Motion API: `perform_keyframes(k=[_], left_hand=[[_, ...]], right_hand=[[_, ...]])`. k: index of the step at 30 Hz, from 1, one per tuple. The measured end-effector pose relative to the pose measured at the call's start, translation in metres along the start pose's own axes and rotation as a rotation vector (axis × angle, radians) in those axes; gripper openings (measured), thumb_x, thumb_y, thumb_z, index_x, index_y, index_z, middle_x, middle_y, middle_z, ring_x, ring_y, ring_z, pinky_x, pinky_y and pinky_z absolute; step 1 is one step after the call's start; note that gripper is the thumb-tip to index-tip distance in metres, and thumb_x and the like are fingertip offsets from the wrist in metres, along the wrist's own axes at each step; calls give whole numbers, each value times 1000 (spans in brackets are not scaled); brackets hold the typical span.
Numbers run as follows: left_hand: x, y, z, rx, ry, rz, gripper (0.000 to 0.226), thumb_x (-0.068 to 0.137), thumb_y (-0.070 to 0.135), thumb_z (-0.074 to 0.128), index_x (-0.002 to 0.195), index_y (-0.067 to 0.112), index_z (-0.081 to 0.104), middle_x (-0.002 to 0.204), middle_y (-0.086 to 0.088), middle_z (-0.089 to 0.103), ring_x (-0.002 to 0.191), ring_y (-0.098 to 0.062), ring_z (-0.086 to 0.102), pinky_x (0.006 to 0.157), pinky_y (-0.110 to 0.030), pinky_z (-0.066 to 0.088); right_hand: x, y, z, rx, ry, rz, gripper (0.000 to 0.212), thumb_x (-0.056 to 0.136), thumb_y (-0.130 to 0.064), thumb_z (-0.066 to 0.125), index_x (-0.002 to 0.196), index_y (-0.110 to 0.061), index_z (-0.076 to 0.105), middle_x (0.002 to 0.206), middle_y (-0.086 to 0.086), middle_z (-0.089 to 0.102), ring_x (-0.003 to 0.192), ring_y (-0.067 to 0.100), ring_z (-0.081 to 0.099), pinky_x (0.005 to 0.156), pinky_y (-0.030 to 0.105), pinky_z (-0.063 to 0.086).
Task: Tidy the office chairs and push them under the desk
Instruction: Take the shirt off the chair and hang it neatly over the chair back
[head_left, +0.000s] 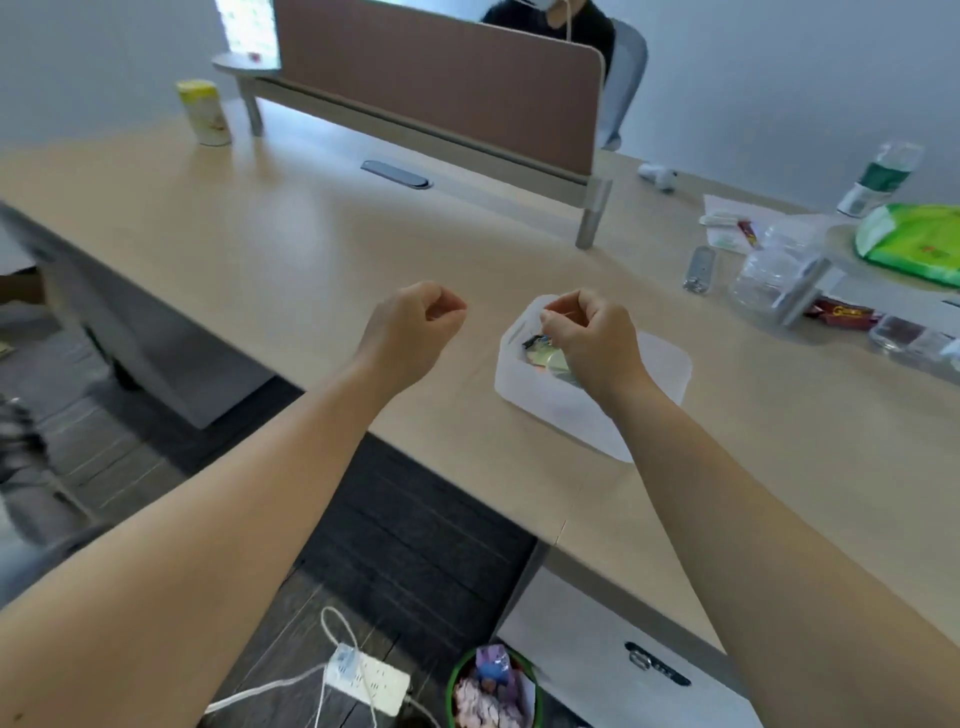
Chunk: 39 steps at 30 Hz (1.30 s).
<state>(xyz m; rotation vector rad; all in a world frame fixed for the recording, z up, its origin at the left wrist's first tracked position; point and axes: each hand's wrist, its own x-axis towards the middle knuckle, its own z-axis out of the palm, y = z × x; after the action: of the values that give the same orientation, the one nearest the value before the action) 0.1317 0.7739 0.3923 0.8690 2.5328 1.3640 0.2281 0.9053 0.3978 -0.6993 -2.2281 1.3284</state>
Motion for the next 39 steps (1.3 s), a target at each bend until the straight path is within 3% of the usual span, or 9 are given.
perform_keyframes(k=[5, 8, 13, 16, 20, 25, 31, 35, 39], left_hand=[[-72, -21, -56, 52, 111, -98, 24, 92, 17, 48, 109, 7, 60, 94, 0, 57, 89, -15, 51, 78, -24, 37], [-111, -36, -94, 78, 208, -167, 22, 91, 17, 48, 106, 8, 61, 94, 1, 58, 90, -14, 52, 77, -25, 37], [-176, -69, -155, 111, 376, -287, 19, 90, 16, 50, 103, 8, 62, 88, 2, 58, 78, -12, 52, 72, -23, 38], [-218, -93, -187, 124, 473, -374, 18, 89, 14, 52, 100, 7, 64, 90, -1, 59, 87, -15, 53, 77, -27, 38], [-274, -127, -234, 145, 594, -491, 17, 88, 12, 53, 98, 6, 64, 88, -1, 59, 85, -15, 51, 77, -24, 35], [-340, -173, -302, 114, 708, -597, 18, 88, 13, 52, 99, 6, 64, 88, -2, 59, 86, -15, 51, 77, -24, 36], [-423, -252, -395, 63, 775, -678, 18, 89, 15, 51, 100, 9, 64, 93, -2, 60, 90, -18, 54, 78, -27, 39], [-485, -313, -453, 50, 788, -758, 20, 90, 16, 49, 102, 9, 63, 93, -1, 60, 89, -17, 54, 73, -27, 40], [-539, -371, -495, 10, 821, -867, 18, 89, 16, 49, 100, 8, 63, 87, 0, 58, 88, -18, 53, 78, -30, 40]], right_hand=[[-42, -28, 43, 23, -183, -79, 5, 87, -12, 53, 83, -9, 53, 68, 2, 54, 63, 12, 48, 62, 25, 40], [-64, -47, 77, 43, -287, -93, 9, 87, -13, 53, 77, -12, 53, 74, 6, 56, 66, 17, 49, 66, 29, 41], [-103, -80, 139, 98, -449, -149, 8, 86, -13, 54, 78, -13, 55, 71, 1, 55, 70, 19, 51, 58, 24, 40], [-132, -96, 180, 95, -561, -168, 5, 86, -14, 54, 82, -12, 56, 84, 7, 60, 76, 19, 52, 63, 25, 41], [-172, -123, 238, 70, -684, -194, 14, 85, -17, 54, 72, -22, 54, 81, 1, 59, 78, 16, 53, 69, 27, 44], [-224, -164, 310, 39, -765, -232, 10, 85, -18, 53, 89, -12, 60, 93, 5, 61, 89, 20, 56, 81, 36, 47], [-303, -205, 422, 18, -824, -198, 8, 85, -18, 52, 87, -14, 59, 78, -1, 57, 74, 15, 52, 71, 30, 43], [-366, -224, 514, -6, -875, -130, 18, 84, -19, 53, 66, -23, 53, 78, 2, 59, 74, 17, 53, 66, 29, 42], [-425, -234, 593, -41, -963, -86, 22, 83, -19, 53, 63, -25, 50, 68, -3, 54, 61, 11, 45, 55, 23, 35]])
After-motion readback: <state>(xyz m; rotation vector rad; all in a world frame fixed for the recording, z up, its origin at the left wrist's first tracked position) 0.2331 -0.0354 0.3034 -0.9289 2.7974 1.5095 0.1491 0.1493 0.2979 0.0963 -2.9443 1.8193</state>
